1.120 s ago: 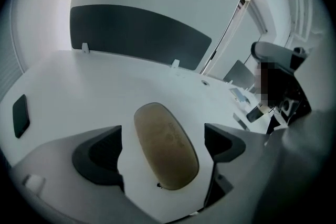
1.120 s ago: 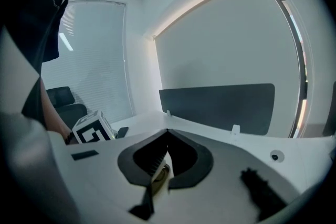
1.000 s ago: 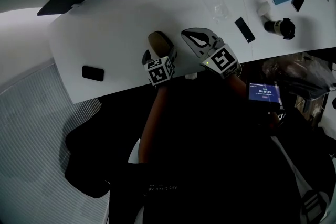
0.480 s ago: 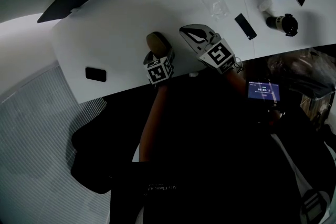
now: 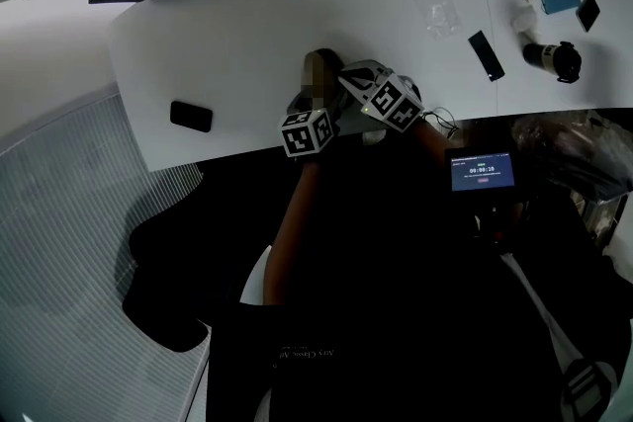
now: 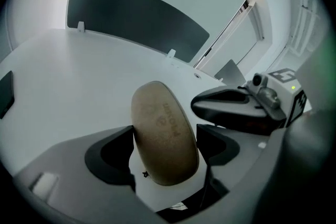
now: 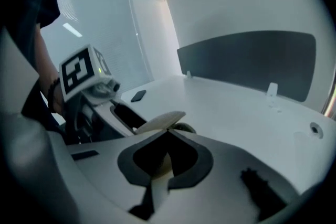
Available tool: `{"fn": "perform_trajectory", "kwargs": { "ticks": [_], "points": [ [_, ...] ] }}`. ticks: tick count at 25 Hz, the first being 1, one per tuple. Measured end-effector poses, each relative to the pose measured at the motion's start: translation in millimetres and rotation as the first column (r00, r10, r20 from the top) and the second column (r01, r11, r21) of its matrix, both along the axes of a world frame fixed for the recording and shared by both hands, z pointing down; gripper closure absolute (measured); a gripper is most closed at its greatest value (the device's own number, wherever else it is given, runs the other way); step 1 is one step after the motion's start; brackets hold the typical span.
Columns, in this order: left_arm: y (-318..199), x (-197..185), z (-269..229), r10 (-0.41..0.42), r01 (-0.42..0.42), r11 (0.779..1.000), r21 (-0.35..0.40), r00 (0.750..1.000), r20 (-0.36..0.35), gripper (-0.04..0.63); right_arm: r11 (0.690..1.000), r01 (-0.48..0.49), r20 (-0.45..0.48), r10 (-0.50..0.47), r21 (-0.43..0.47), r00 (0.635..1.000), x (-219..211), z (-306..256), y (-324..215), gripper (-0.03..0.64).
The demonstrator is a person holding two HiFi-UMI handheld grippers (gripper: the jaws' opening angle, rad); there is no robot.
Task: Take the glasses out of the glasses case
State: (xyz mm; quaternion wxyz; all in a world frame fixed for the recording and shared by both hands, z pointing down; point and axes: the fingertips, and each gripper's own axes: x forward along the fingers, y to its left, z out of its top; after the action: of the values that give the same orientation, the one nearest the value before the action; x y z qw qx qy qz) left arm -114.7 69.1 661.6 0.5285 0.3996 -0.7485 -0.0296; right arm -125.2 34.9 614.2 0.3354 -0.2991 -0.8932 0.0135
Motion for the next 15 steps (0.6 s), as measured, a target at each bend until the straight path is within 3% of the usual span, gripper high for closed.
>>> {"fn": "perform_trajectory", "kwargs": {
  "ticks": [7,15],
  "points": [
    [25.4,-4.9,-14.8,-0.050,0.051,0.993,0.108,0.999,-0.007,0.292,0.990,0.086,-0.193,-0.063,0.114,0.979,21.7,54.5,22.7,0.615],
    [35.5,-12.6,-27.9,-0.020,0.017,0.994,0.111,0.999,0.025,0.301,0.986,0.087,-0.252,-0.049,0.141,0.966,28.2,63.2,26.5,0.615]
  ]
}}
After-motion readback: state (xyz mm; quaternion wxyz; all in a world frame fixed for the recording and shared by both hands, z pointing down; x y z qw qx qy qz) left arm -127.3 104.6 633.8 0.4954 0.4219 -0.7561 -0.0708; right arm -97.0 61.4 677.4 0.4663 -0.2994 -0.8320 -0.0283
